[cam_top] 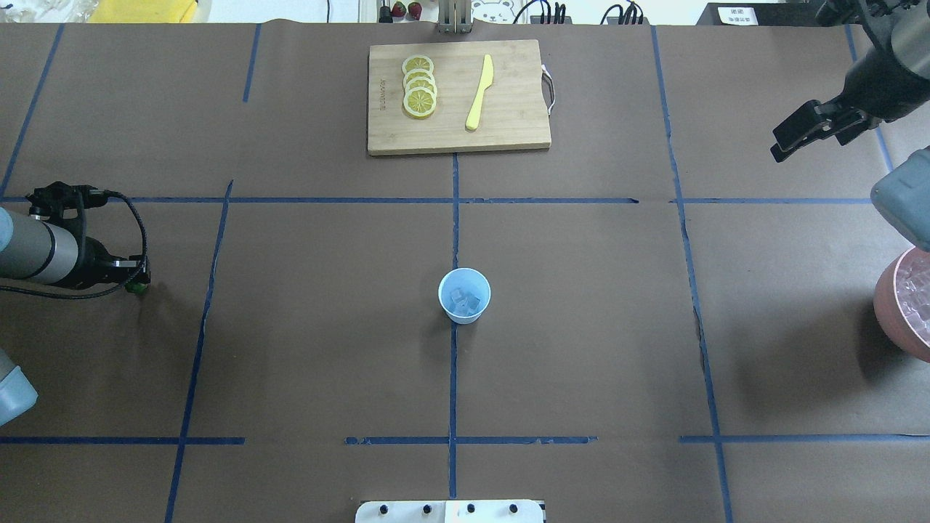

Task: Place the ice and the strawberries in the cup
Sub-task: 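Grasp the red strawberry with the left gripper and lift it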

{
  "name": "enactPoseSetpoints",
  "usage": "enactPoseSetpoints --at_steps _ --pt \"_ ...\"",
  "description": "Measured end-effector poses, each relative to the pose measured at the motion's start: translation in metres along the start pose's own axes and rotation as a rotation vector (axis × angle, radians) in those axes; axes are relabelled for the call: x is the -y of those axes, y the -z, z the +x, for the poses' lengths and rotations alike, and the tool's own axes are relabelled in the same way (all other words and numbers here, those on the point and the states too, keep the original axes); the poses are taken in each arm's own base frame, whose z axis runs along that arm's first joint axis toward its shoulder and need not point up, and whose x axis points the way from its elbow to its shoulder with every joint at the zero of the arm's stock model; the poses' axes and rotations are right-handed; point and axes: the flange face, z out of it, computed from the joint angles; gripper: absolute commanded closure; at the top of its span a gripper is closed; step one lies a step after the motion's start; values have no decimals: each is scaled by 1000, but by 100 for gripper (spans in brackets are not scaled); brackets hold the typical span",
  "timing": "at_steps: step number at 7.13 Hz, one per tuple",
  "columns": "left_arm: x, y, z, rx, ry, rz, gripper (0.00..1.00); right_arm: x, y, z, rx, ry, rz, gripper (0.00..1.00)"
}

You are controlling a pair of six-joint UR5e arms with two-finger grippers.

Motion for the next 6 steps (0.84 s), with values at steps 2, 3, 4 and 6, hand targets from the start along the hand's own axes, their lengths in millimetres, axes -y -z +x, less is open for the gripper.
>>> enactPoseSetpoints --at_steps 2,3,4,6 --pt "-4 54 40 26 13 -56 100 -2 7 3 13 -8 6 0" --pt "-4 93 73 46 26 -84 100 -8 8 10 15 -16 5 0" --pt "3 127 115 51 34 -94 100 -17 9 21 11 -21 4 0" --pt "9 170 211 21 58 -111 100 -41 13 63 -13 -12 1 0"
